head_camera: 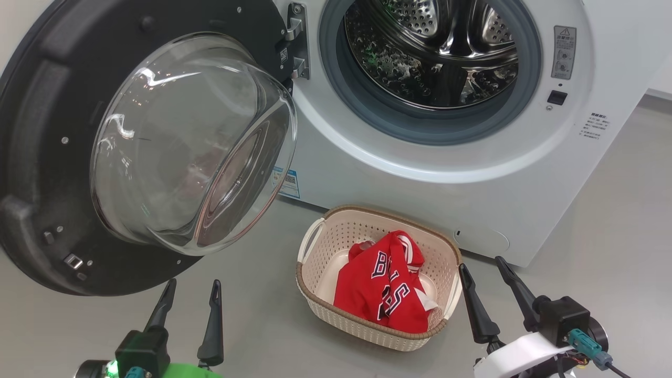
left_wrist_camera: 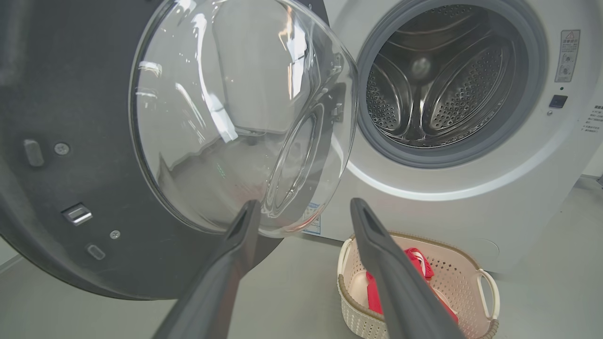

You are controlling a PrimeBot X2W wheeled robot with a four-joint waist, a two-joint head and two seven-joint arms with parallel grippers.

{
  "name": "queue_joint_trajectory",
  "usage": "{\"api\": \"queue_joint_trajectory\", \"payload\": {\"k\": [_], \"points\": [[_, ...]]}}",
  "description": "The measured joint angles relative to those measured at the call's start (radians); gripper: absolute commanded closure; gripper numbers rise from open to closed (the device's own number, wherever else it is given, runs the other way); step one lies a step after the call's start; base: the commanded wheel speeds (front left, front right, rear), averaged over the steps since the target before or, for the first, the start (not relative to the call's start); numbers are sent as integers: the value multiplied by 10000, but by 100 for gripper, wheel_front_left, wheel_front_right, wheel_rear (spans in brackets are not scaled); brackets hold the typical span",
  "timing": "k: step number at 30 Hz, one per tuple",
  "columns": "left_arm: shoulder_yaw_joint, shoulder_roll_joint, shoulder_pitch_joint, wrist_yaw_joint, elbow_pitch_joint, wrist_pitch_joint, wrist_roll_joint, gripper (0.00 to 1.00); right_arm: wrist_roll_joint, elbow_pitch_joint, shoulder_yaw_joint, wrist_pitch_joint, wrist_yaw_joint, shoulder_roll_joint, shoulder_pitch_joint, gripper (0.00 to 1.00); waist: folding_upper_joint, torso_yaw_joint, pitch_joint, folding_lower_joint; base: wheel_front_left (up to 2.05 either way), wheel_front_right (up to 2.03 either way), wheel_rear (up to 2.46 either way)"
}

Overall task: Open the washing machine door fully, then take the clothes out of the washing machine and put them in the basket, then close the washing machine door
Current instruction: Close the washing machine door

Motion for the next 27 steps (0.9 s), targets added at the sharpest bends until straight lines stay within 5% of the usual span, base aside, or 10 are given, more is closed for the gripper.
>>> {"api": "queue_joint_trajectory", "payload": {"k": [12, 13, 15, 16, 27], "points": [[-2, -17, 39, 4, -58, -8, -29, 0, 0, 29, 25, 84, 2, 2, -14, 0, 0, -77, 6, 0, 0, 0, 0], [-6, -17, 39, 12, -58, -8, -29, 11, 0, 29, 29, 84, 2, 2, -22, 0, 0, -83, 3, 0, 0, 0, 0], [-13, -17, 40, 12, -67, -8, -29, 91, 0, 31, 35, 84, 2, 2, -37, 0, 0, -95, 0, 0, 0, 0, 0], [-13, -19, 40, 12, -94, -13, -29, 100, 0, 31, 40, 84, 2, 2, -43, 0, 0, -101, -1, 0, 0, 0, 0], [-71, -82, 40, -79, -470, -328, -671, 100, 0, 35, 84, 86, 0, 4, -75, 0, 0, -149, 47, 0, 0, 0, 0]]}}
